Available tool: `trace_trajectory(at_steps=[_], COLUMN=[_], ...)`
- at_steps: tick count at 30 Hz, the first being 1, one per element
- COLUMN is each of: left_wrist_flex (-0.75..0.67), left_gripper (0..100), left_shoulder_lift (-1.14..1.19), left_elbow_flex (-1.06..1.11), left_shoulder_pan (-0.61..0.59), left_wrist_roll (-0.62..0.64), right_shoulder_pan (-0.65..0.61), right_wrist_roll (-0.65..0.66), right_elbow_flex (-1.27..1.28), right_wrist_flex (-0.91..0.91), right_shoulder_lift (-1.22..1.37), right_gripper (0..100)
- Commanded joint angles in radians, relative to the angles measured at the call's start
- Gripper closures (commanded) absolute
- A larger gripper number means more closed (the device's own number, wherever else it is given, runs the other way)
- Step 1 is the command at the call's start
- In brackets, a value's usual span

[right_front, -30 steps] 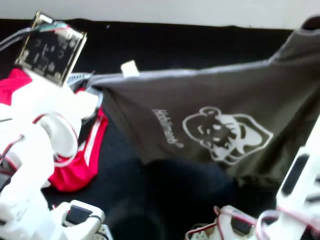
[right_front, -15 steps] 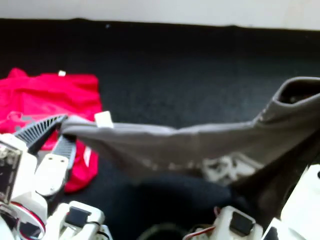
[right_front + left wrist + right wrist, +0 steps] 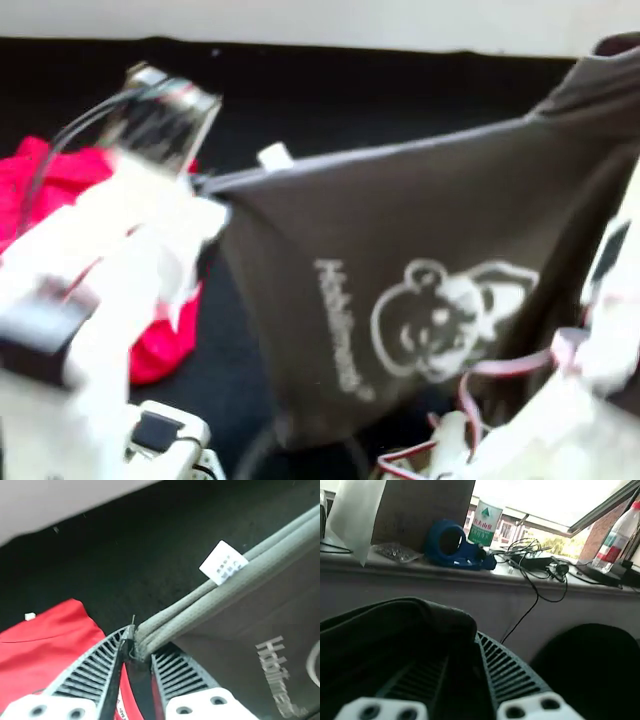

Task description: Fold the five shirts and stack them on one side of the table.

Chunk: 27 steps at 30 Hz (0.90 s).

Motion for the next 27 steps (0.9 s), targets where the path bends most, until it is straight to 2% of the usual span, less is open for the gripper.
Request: trace_trajectory(at_steps=[1, 5, 9, 12, 18, 23, 27], left_wrist_flex=[-0.098, -0.201, -0.272, -0.264, -0.153, -0.087, -0.066], left_gripper=[99, 99, 99, 99, 99, 99, 99], left_shoulder_lift=[0.073, 0.228, 0.429, 0.593, 0.889, 1.095, 1.225], left_elbow_flex=[0.056, 0.073, -0.054, -0.242, -0.688, -0.981, -1.13], left_shoulder_pan=[-0.013, -0.061, -0.134, -0.162, -0.17, -0.17, -0.17], left_wrist_roll=[-0.009, -0.009, -0.009, -0.015, -0.075, -0.098, -0.1], right_shoulder_pan=[-0.018, -0.038, -0.062, -0.09, -0.136, -0.153, -0.16], right_wrist_roll=[0.012, 0.014, 0.014, 0.014, 0.012, 0.012, 0.011], right_elbow_flex=[0.128, 0.226, 0.15, 0.031, -0.171, -0.217, -0.213], right_wrist_flex=[-0.096, -0.243, -0.289, -0.288, -0.288, -0.288, -0.288], right_shoulder_lift=[0.104, 0.225, 0.355, 0.444, 0.593, 0.679, 0.719], right_gripper=[99.2, 99.2, 99.2, 99.2, 99.2, 99.2, 99.2])
